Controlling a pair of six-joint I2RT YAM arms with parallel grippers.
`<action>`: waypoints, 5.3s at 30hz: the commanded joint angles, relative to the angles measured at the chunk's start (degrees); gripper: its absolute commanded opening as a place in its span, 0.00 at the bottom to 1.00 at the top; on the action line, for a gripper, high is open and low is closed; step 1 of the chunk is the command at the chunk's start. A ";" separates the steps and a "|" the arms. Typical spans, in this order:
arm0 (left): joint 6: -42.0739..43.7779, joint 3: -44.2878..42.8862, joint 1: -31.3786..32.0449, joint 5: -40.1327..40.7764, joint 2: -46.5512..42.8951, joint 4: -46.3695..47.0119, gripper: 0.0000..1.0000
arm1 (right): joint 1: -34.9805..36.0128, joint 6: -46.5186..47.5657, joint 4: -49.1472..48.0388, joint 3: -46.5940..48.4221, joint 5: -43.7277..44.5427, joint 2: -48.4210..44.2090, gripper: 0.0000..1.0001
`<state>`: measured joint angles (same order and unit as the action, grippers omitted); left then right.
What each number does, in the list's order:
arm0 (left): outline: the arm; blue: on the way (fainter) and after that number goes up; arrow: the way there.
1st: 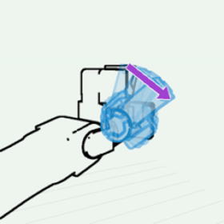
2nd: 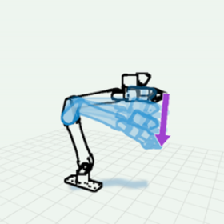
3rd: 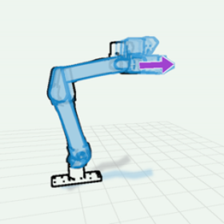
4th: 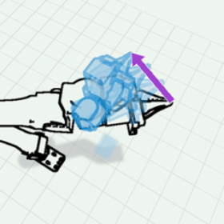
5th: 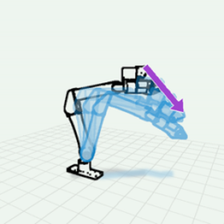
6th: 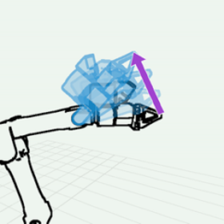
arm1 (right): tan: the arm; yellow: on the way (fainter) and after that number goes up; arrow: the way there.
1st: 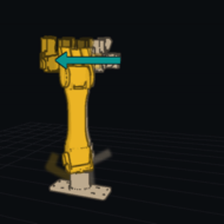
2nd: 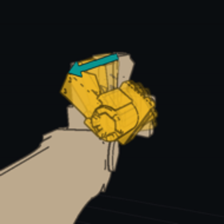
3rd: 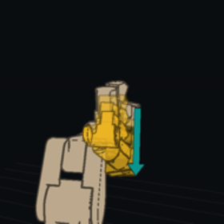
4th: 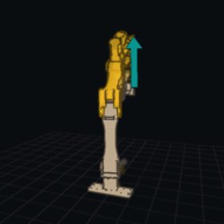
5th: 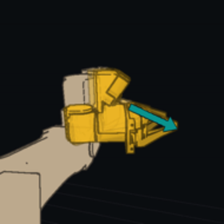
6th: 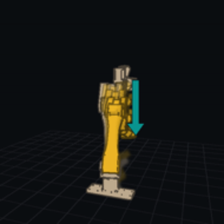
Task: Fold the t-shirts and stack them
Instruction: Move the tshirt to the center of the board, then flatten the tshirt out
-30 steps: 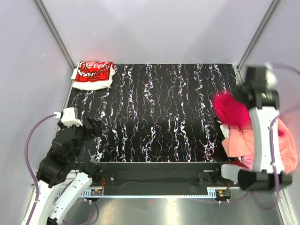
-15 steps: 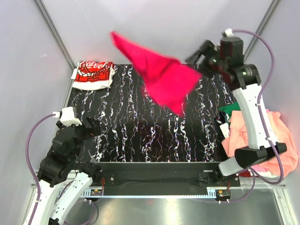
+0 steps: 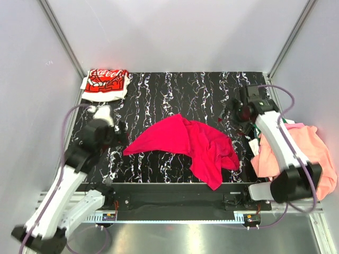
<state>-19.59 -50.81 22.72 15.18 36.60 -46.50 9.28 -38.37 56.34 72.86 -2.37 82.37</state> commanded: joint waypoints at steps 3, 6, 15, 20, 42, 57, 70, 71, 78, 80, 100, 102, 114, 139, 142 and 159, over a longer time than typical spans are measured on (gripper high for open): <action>-3.51 -0.61 3.64 -9.28 13.31 4.12 0.98 | 9.07 -2.75 -0.25 -4.73 3.51 -9.95 0.96; -6.67 -1.21 9.78 -11.14 19.63 11.24 0.95 | 14.01 -5.74 -3.32 -10.36 2.55 -8.98 0.93; -8.87 -18.44 27.19 -12.63 50.30 17.67 0.92 | 14.36 -7.16 1.83 -9.94 10.98 -15.48 0.94; -11.34 -25.38 31.24 -13.42 62.00 17.58 0.86 | 14.28 -8.91 3.08 -9.49 14.50 -21.01 0.95; -13.55 -29.36 8.34 -21.31 47.11 1.78 0.10 | 14.28 -6.63 3.43 -9.05 13.46 -20.85 0.96; -2.46 -15.99 -10.68 -24.67 46.71 7.21 0.91 | 14.28 -4.08 0.53 -11.86 5.45 -18.47 0.95; -7.21 -17.22 -10.59 -23.27 62.27 18.63 0.69 | 14.28 -2.41 0.97 -11.86 5.27 -17.77 0.94; -7.91 -17.22 -10.59 -23.44 62.80 19.77 0.68 | 14.28 -2.24 0.79 -12.04 5.18 -17.77 0.94; -9.23 -21.35 -10.59 -23.35 69.47 20.04 0.52 | 14.36 -1.71 0.09 -12.92 5.27 -16.89 0.94; -9.41 -22.14 -10.59 -24.14 70.36 20.31 0.32 | 14.19 -1.45 0.09 -13.18 5.45 -16.63 0.94; -6.69 -25.49 -28.25 -28.79 53.22 8.27 0.00 | 36.75 -25.07 -0.35 -29.26 4.13 -18.75 0.84; -6.51 -24.26 -30.44 -28.80 52.61 8.00 0.00 | 42.72 -28.15 -1.66 -30.23 4.22 -15.85 0.84; -5.54 -22.14 -42.22 -29.42 50.06 8.97 0.00 | 38.73 -22.11 -7.72 -30.32 3.53 -6.17 0.77; -5.45 -20.82 -44.61 -32.14 46.39 9.87 0.00 | 31.50 -16.39 -16.98 -28.85 0.33 -2.72 0.00; -5.19 -25.21 -41.36 -29.08 40.86 6.79 0.00 | 31.42 -14.63 -5.21 -18.69 7.80 -10.46 0.00; -0.36 -35.32 -37.75 -45.32 7.80 17.22 0.00 | 31.33 12.43 -15.69 18.47 4.31 -41.04 0.00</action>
<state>-22.39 -82.63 -15.77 -26.02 46.83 -34.61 40.77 -32.86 49.67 93.17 5.67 45.63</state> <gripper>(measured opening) 0.025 0.018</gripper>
